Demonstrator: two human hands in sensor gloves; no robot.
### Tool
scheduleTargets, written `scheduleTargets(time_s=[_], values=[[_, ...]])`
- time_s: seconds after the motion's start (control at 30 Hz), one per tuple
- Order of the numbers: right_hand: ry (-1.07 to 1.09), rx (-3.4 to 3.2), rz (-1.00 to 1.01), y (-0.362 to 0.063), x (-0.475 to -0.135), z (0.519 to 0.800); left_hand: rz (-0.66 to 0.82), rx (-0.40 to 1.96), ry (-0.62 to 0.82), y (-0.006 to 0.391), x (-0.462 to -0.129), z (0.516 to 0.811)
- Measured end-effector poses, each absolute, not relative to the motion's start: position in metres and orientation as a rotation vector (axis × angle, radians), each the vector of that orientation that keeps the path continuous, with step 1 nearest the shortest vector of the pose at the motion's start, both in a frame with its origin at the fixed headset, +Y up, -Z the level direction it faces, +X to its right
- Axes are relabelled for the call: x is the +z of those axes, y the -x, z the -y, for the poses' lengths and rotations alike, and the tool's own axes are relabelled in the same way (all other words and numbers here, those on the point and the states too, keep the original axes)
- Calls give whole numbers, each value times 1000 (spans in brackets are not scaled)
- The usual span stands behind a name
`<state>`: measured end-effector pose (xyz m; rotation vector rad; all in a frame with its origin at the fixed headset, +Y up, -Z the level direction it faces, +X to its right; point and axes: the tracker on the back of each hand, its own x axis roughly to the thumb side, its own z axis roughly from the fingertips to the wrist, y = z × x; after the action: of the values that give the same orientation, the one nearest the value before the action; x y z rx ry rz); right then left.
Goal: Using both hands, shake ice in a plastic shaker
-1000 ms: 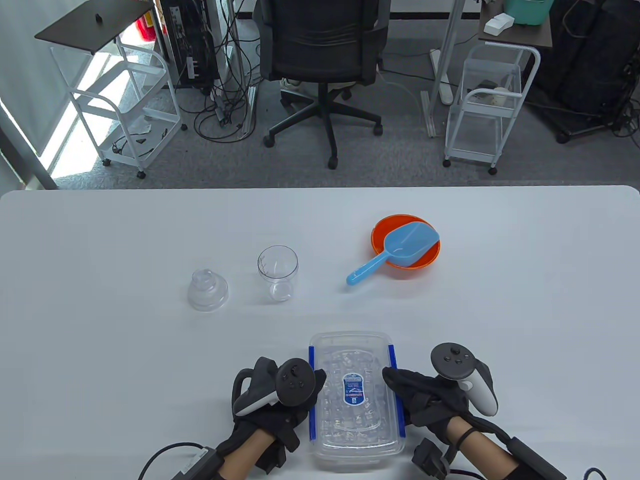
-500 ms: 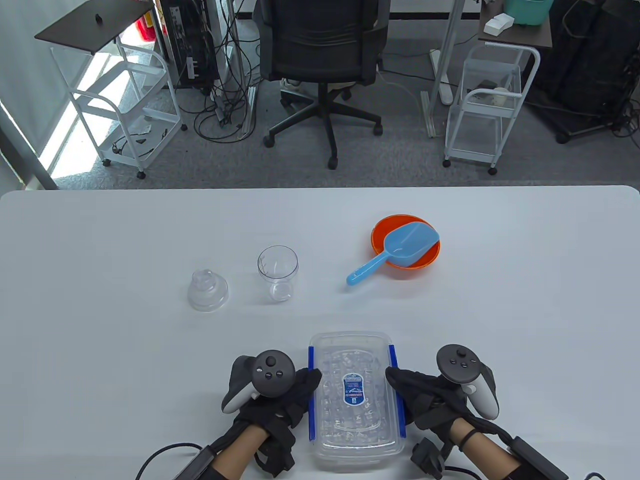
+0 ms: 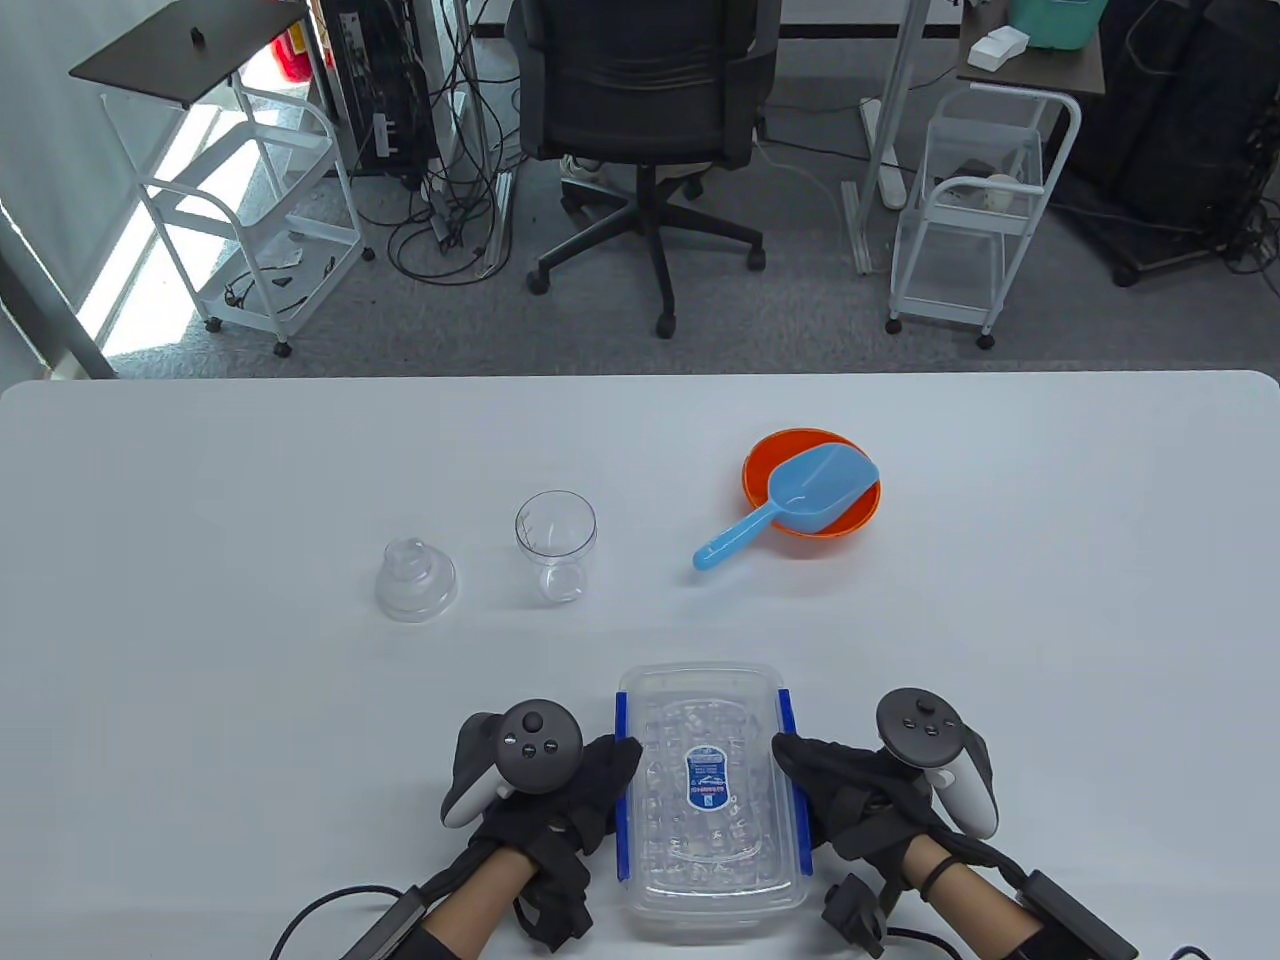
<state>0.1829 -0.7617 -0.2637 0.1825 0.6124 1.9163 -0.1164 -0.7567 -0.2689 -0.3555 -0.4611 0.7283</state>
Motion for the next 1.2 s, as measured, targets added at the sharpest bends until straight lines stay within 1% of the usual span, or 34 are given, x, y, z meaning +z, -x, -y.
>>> scheduleTargets(time_s=[0.27, 0.3, 0.37, 0.4, 0.43, 0.47, 0.57, 0.63, 0.67, 0.77, 0.83, 0.93, 1.0, 1.03, 1.1, 1.2], values=[[-193, 1911, -607, -184, -265, 761, 483, 743, 371, 118, -271, 758], [-188, 1909, -604, -186, -265, 762, 441, 739, 404, 123, -271, 761], [-166, 1865, -606, -189, -266, 765, 506, 813, 470, 124, -273, 762], [-138, 1853, -612, -190, -265, 766, 487, 793, 450, 123, -273, 762], [-146, 1861, -619, -189, -265, 765, 455, 751, 391, 123, -271, 759], [-150, 1883, -627, -189, -265, 764, 443, 720, 362, 122, -271, 758], [-152, 1935, -690, -188, -268, 759, 498, 654, 386, 122, -274, 755], [-126, 1924, -756, -191, -268, 756, 466, 687, 368, 124, -274, 754], [-112, 1933, -749, -193, -268, 754, 461, 698, 368, 125, -274, 754], [-73, 1992, -670, -203, -267, 747, 461, 699, 356, 130, -275, 748], [-59, 2018, -620, -208, -269, 740, 464, 639, 332, 134, -276, 741], [-52, 2045, -553, -214, -270, 732, 462, 512, 226, 143, -276, 727], [-40, 2050, -517, -216, -268, 728, 457, 473, 176, 147, -276, 721], [-33, 2074, -468, -217, -268, 724, 443, 460, 135, 151, -276, 715], [-40, 2102, -438, -218, -267, 719, 429, 464, 86, 156, -275, 710], [-77, 2102, -404, -217, -264, 713, 430, 487, 44, 159, -273, 704]])
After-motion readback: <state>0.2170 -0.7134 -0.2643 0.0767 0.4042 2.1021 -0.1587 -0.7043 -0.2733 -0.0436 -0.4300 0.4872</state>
